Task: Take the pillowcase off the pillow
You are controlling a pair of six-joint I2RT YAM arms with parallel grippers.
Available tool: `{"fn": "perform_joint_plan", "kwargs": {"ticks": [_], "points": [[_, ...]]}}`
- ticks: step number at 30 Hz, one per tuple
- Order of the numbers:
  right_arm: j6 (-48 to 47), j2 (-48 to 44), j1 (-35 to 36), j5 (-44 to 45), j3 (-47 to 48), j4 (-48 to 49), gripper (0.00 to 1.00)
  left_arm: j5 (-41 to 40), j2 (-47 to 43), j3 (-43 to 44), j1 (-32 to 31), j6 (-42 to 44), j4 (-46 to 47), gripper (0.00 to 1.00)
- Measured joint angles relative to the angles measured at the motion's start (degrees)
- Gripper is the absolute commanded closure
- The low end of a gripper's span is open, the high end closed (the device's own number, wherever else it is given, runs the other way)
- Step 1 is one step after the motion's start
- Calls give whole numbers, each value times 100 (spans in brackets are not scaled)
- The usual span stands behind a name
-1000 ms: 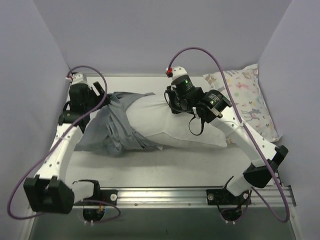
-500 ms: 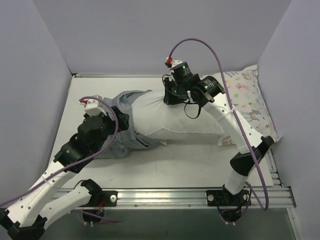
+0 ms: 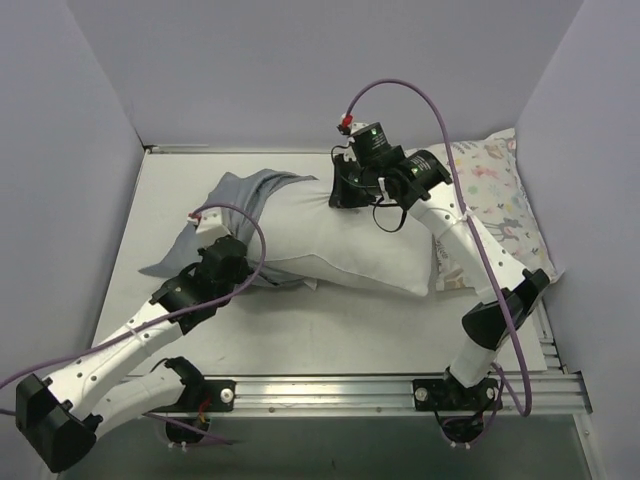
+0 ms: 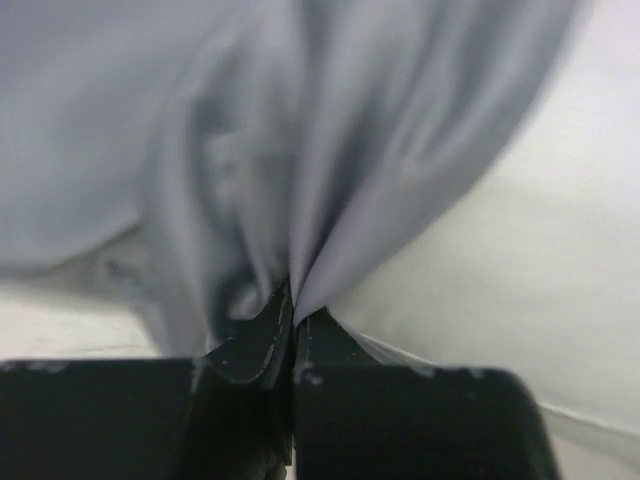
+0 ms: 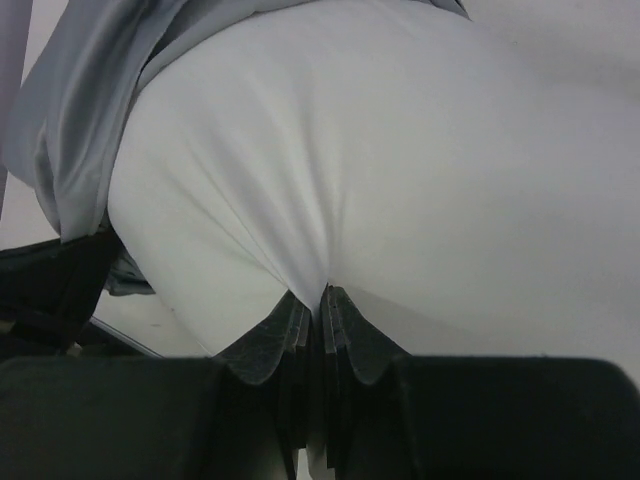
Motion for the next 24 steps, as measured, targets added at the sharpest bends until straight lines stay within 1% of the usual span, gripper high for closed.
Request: {"fn": "perform_joint_plan", "kwargs": {"ticks": [2,4,5,10,12,14,18,22,23,24], "points": [[42,-70,-168,-140,-109,2,100,37,0,-9,610,28,0,100],[85,-181,-391,-293,-175,-13,100,57,-155,-26,1401,70,20,100],[118,-245,-498,-391,-179,-33,100,66,-254,-26,1692,83,59,100],[323,-608,-868,-1115,-184,24,100,420,-608,94,2870,114,70,100],[404,-715,-962,-1416,-232,83,100,654,-671,186,3250,109,76,100],[479,-791,-1060,-1657,-317,122,100,831,-708,278,3482,136,70,100],[546,-828,-1412,-1958,-535,205,100,1233,-623,549,3751,271,52,100],[549,-828,-1805,-2194,-656,273,100,1915,-525,756,3908,472,59,100],[487,-828,-1845,-2223,-658,275,99,2061,-533,772,3899,551,59,100],[389,-831,-1805,-2192,-658,295,94,2149,-549,789,3864,649,50,100]]}}
